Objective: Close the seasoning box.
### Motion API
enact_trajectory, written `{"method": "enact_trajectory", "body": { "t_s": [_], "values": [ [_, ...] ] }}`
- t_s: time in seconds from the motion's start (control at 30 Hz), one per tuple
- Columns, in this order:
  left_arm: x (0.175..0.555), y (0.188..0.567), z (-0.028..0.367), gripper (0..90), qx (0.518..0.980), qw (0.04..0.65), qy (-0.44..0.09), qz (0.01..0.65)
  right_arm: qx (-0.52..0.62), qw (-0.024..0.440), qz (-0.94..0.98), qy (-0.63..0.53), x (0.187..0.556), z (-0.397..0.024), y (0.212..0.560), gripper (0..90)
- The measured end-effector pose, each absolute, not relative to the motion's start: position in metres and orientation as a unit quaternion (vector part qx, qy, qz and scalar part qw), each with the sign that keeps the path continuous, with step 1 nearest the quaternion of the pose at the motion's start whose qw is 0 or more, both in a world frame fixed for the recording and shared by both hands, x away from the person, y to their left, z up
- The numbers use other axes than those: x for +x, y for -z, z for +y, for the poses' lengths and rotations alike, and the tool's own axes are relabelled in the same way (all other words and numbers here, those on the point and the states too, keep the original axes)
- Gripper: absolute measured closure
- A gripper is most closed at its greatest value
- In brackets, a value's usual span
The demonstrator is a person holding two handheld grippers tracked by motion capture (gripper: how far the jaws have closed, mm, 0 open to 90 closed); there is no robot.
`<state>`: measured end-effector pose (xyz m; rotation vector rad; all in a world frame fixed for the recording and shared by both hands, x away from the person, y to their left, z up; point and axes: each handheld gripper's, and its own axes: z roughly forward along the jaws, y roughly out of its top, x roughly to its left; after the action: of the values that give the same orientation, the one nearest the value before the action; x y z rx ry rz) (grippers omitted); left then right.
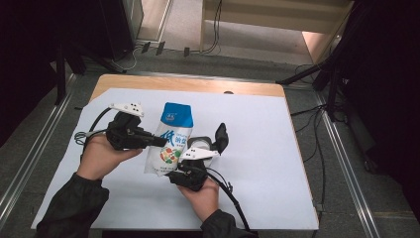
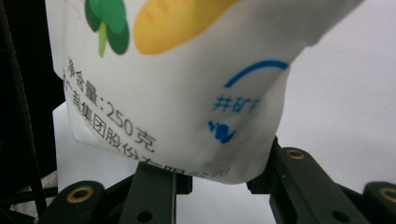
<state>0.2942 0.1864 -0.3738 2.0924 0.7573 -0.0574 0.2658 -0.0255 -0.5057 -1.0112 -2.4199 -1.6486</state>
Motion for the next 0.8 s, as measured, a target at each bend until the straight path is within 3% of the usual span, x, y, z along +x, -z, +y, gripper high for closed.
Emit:
{"method": "enact_trajectory", "body": {
  "t_s": [0.8],
  "values": [
    [0.293,0.367,0.208,90.0,0.826,0.464,0.025,0.318,-0.312,0.029,-0.789,0.529,0.266,-0.024,0.502,66.4]
  ]
}}
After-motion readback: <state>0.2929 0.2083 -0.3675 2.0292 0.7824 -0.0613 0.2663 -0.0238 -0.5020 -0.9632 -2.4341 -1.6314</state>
